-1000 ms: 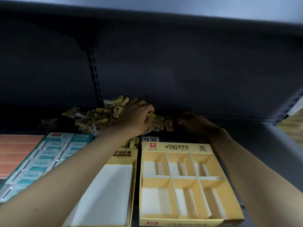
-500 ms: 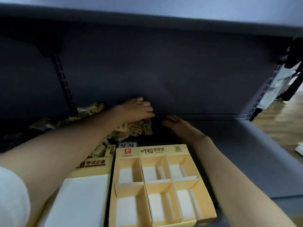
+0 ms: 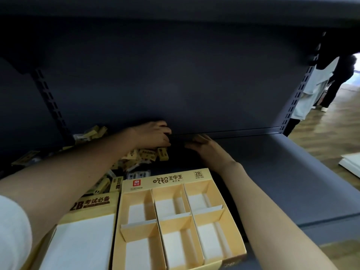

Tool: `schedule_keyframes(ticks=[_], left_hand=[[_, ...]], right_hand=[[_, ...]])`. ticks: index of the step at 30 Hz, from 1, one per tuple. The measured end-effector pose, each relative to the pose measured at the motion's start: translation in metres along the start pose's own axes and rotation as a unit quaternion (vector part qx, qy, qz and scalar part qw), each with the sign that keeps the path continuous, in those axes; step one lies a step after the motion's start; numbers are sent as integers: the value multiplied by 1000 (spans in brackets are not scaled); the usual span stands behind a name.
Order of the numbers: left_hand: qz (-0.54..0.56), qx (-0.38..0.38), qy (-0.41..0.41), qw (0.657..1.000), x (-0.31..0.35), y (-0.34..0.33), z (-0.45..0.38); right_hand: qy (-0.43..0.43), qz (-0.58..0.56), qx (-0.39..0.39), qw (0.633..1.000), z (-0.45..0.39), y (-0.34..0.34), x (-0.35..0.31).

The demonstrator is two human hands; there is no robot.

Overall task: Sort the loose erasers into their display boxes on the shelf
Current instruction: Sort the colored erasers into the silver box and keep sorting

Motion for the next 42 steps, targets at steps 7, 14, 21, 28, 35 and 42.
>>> schedule_keyframes(ticks=[7, 14, 21, 28, 35, 42], left_hand=[[-25, 194, 17, 980, -2, 10, 24], [181, 182, 54, 965, -12, -5, 69], [410, 242, 97, 874, -9, -24, 136], [665, 245, 165, 685, 13, -58, 219], [772, 190, 234, 560, 34, -121, 317], [782, 177, 274, 531, 45, -184, 384]], right_hand=[[-14, 42, -52, 998, -9, 9, 2], [1, -101, 16, 995, -22, 59, -16], [14, -193, 45, 980, -40, 81, -94], [-79, -339, 80, 934, -48, 83, -188], [-138, -444, 110, 878, -59, 55, -280], [-134, -404, 62, 903, -91, 30, -367]])
Point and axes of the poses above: each hand's wrist, its own z-axis away from the middle knuckle, its own y-axis out of the back of the hand, x = y × z, the point moved 4 cm from there along -z, towards the middle knuckle, and after that the axes turned 13 degrees about -x, right-handed, at the moved point
